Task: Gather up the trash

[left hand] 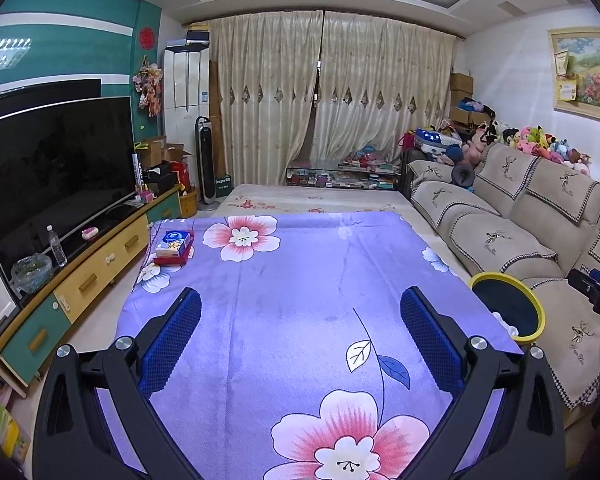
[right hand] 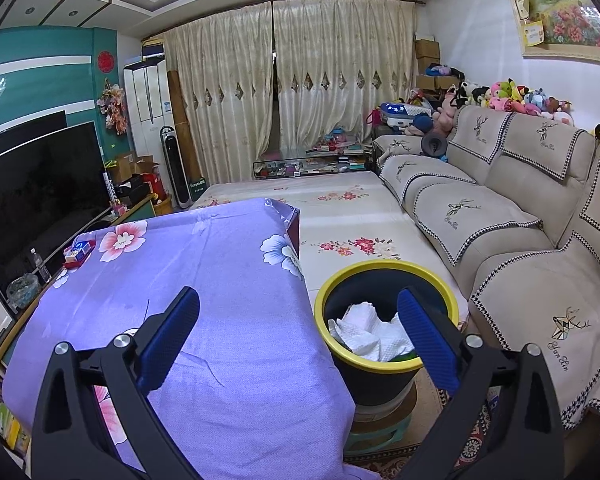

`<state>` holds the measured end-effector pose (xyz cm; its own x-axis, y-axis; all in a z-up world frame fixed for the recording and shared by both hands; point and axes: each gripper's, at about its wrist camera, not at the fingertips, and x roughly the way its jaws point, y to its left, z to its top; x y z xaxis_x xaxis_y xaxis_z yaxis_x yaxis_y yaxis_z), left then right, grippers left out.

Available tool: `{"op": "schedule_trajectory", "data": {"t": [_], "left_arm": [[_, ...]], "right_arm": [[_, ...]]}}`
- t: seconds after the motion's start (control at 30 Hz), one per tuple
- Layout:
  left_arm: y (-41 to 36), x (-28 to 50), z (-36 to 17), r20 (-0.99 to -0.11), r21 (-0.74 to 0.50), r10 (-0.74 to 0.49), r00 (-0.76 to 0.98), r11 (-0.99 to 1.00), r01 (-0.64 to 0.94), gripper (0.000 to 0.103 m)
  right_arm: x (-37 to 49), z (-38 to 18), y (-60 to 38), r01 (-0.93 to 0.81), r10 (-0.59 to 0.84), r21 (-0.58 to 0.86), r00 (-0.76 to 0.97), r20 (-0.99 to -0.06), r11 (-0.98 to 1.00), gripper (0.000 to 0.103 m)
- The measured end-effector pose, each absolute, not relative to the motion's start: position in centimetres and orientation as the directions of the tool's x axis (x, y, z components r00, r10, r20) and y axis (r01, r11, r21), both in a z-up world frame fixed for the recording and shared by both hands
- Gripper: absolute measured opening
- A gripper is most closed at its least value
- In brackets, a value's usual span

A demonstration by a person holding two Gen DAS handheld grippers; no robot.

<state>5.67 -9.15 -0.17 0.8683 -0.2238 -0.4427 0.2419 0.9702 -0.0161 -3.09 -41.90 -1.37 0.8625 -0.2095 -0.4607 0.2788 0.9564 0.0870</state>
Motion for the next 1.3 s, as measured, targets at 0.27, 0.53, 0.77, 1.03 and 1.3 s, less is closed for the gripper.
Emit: {"op": "schedule_trajectory", "data": {"t": [0.27,0.53,0.77,1.03,1.3], "left_arm": [[-9.07,5.66,-0.23,-0.443,-0.013,-0.218,0.87,0.971,0.237,0.098],[-9.0,5.83,-0.33,-0.449,-0.012,-0.218,0.866,0.971,0.238,0.098],[-8.9,5.97,-0.49,-0.454,-0.016,-0.218,0.864,0.971,0.237,0.098],[-8.88,6.05,-0.6,-0.452,-0.016,-0.216,0.865,0.972,0.235,0.098],[-9.12,6.16,-1.05,-0.458,-0.013,-0.218,0.862,0.971,0.239,0.098]], "right_arm": [[-2.98,-1.29,-41.75,0.274,-0.203,0.091,0.863,-0.464,0.958,0.095],[-2.64,-1.45,-41.61,0.272,-0.199,0.096,0.862,-0.466,0.957,0.095],[-2.48,-1.68,-41.52,0.271,-0.197,0.096,0.861,-0.469,0.958,0.095],[-2.23,-2.13,-41.44,0.268,-0.192,0.1,0.86,-0.473,0.958,0.095],[-2.18,-2.19,-41.45,0.269,-0.191,0.103,0.86,-0.473,0.957,0.095]]}}
